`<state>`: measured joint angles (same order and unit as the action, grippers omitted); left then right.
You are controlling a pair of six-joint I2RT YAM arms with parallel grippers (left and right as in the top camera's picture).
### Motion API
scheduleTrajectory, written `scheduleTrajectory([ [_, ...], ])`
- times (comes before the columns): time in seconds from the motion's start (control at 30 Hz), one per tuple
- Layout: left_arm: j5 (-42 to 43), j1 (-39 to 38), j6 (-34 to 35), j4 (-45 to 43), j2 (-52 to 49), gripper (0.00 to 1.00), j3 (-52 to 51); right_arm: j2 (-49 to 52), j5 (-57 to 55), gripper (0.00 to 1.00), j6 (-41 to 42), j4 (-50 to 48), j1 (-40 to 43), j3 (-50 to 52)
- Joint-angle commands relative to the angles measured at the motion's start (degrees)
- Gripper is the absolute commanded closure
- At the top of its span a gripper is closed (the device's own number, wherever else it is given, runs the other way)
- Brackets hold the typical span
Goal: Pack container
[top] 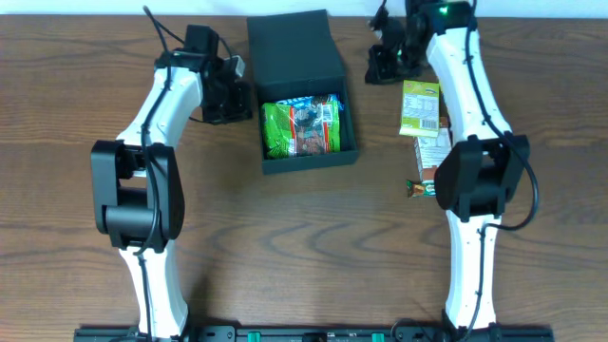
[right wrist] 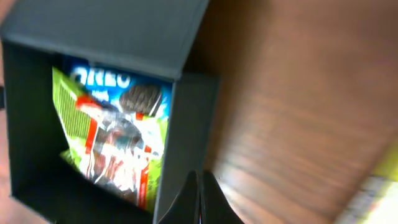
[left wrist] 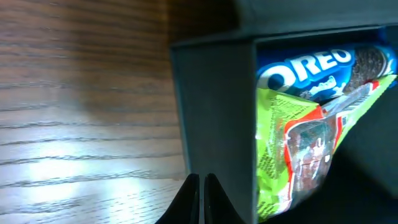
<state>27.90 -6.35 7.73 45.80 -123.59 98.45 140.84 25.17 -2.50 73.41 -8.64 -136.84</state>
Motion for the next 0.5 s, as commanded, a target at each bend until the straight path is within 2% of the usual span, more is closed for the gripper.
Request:
scheduleTrajectory([
  [0.0,1.09,-0.17,2.4,-0.72,-0.83,0.94,-0.61,-1.27,3.8,0.99,0.04,-0.39,-2.08,4.98],
  [0.23,3.32,-1.64,3.26,-1.42,-0.83,0.94,-0.92,-1.27,7.3,0.99,-1.9,-0.55,-4.42,10.51],
  [0.47,3.26,-2.25,2.97,3.02,-0.83,0.94,-0.92,-1.27,9.94,0.99,-4.81,4.42,-5.88,10.56],
])
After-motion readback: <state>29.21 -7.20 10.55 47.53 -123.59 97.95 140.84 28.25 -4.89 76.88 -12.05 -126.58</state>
